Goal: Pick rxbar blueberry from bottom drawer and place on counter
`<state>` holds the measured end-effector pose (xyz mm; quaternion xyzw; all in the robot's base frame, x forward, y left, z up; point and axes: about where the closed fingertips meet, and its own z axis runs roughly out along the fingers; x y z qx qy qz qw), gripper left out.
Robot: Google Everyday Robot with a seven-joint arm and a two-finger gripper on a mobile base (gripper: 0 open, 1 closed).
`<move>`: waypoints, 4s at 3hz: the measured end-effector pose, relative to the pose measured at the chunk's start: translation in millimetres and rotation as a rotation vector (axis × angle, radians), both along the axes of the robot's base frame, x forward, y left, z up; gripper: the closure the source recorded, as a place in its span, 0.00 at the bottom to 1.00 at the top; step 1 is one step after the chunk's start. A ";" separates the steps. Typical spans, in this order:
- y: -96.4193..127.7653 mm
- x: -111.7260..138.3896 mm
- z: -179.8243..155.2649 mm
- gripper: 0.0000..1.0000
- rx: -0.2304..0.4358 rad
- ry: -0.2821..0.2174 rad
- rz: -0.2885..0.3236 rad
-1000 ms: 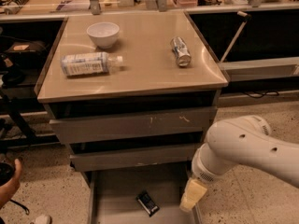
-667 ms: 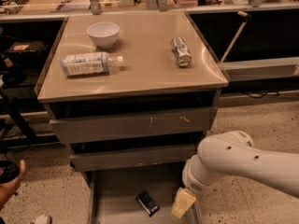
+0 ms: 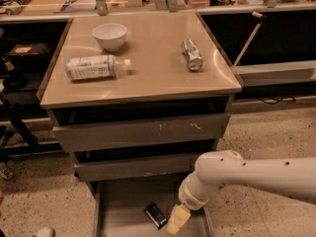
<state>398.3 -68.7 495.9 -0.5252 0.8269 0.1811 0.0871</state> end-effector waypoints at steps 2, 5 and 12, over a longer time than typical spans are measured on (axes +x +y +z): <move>0.3 2.2 -45.9 0.00 -0.015 0.034 -0.044; -28.1 30.7 -146.9 0.00 -0.097 0.041 -0.213; 43.9 54.6 -269.4 0.00 0.082 0.045 -0.239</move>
Offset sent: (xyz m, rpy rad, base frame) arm 0.0151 -0.0031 -0.1216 -0.0583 0.0647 -0.1337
